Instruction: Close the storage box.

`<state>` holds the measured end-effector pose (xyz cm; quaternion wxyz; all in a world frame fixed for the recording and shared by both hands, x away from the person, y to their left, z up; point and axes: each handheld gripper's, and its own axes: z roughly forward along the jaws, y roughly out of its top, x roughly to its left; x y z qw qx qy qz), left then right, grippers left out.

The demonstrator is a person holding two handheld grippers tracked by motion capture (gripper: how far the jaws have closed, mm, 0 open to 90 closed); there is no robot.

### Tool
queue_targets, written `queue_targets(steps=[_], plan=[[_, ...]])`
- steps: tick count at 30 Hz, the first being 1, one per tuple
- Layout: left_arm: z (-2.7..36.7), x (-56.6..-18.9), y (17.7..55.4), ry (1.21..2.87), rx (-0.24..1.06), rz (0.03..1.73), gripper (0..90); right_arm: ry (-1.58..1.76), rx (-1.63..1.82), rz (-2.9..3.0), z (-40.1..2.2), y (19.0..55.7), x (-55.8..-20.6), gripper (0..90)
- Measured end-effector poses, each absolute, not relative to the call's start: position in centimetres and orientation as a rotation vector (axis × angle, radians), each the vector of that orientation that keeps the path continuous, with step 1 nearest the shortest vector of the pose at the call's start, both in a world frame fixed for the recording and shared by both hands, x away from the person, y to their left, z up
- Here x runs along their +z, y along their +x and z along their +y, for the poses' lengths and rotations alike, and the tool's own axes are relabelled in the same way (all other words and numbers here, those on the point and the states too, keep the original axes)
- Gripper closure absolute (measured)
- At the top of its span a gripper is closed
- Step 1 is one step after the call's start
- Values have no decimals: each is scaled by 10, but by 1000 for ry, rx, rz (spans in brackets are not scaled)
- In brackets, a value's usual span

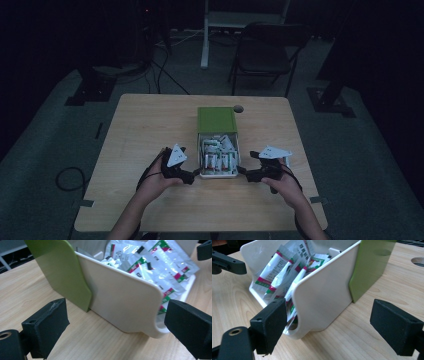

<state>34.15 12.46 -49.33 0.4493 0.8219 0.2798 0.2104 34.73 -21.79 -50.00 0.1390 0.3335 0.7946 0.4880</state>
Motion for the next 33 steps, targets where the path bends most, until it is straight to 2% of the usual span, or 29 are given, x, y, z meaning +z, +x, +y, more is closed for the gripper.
queue_targets(steps=[33], plan=[[122,-497,351,2037,525,709,53,987,1401,2274,-216,357,-501,133]])
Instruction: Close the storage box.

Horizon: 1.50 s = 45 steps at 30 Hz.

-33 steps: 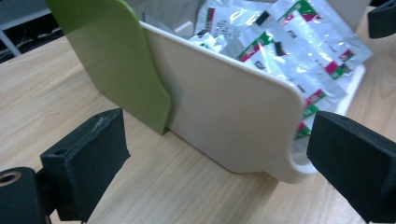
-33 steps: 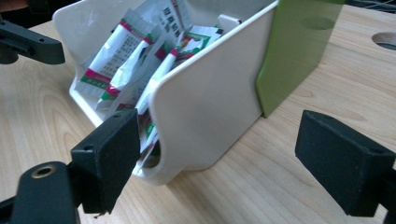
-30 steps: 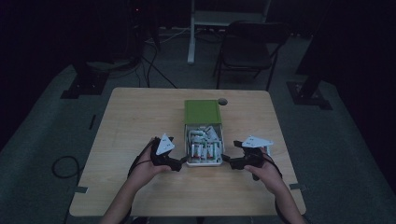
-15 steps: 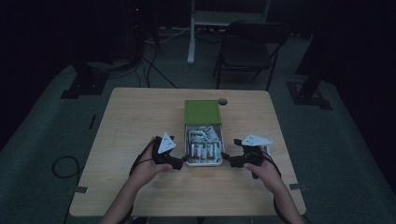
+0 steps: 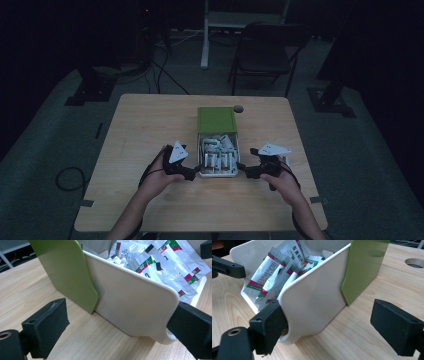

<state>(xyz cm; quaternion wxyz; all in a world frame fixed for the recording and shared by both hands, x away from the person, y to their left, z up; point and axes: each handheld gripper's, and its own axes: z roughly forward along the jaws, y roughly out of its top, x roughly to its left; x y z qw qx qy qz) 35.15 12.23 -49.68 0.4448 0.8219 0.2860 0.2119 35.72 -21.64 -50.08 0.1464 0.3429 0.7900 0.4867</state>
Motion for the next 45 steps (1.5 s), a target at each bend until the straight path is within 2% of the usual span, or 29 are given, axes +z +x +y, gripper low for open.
queue_targets(steps=[45], plan=[[124,-494,366,2035,519,735,53,1030,1384,2246,-211,371,-499,127]])
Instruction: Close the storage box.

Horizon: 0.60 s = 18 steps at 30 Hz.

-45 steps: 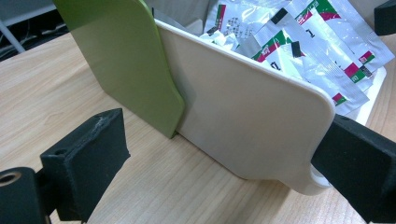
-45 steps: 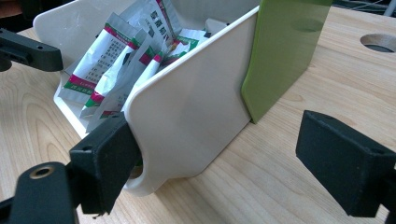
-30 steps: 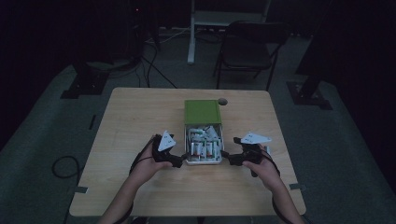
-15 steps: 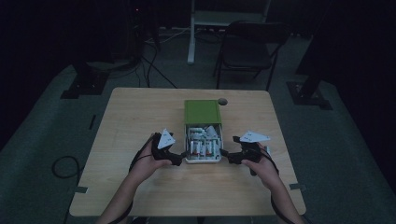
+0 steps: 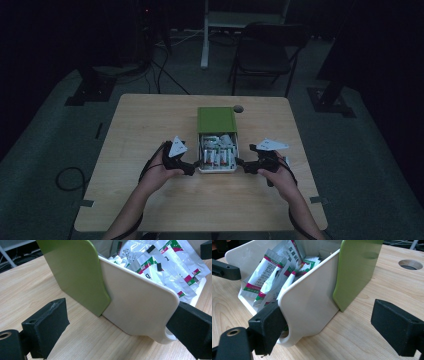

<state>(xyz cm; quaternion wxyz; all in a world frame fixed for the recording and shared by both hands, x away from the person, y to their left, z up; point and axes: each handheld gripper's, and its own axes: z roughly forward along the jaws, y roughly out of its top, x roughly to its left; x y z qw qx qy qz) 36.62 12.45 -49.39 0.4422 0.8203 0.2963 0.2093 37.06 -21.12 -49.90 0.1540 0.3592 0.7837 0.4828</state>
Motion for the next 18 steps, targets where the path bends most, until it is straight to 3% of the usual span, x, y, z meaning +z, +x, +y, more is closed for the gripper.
queue_targets(steps=[18], plan=[[125,-493,375,2037,519,750,53,1051,1372,2233,-210,378,-498,126]])
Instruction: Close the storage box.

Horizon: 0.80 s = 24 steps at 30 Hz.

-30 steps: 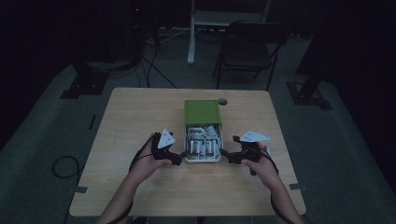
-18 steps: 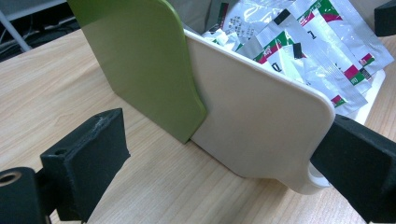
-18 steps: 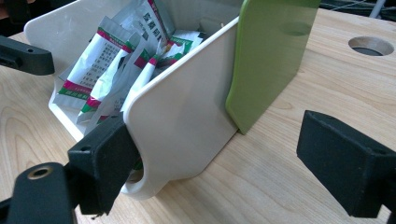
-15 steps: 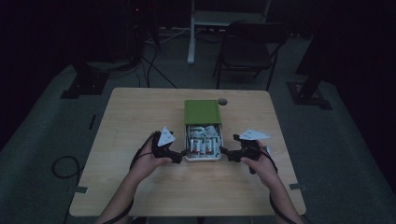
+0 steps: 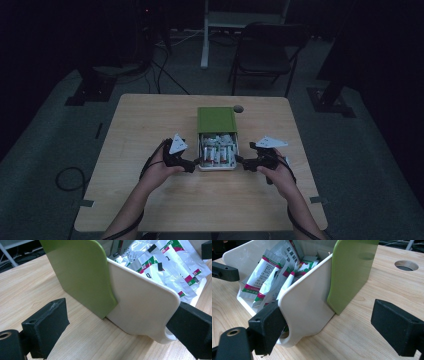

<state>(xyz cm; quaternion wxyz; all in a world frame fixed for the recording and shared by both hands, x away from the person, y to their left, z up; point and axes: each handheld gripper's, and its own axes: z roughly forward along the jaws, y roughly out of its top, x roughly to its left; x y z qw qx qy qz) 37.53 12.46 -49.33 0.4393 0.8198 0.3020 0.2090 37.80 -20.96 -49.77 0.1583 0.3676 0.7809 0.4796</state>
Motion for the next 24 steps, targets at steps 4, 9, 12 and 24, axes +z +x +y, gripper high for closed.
queue_targets(steps=[4,9,12,24], plan=[[125,-492,377,2033,522,755,53,1064,1382,2228,-210,380,-498,126],[125,-491,379,2032,526,756,53,1077,1389,2217,-210,383,-497,126],[124,-490,380,2029,527,758,53,1085,1391,2210,-210,385,-496,126],[122,-488,386,2040,547,751,53,1095,1367,2204,-209,394,-493,126]])
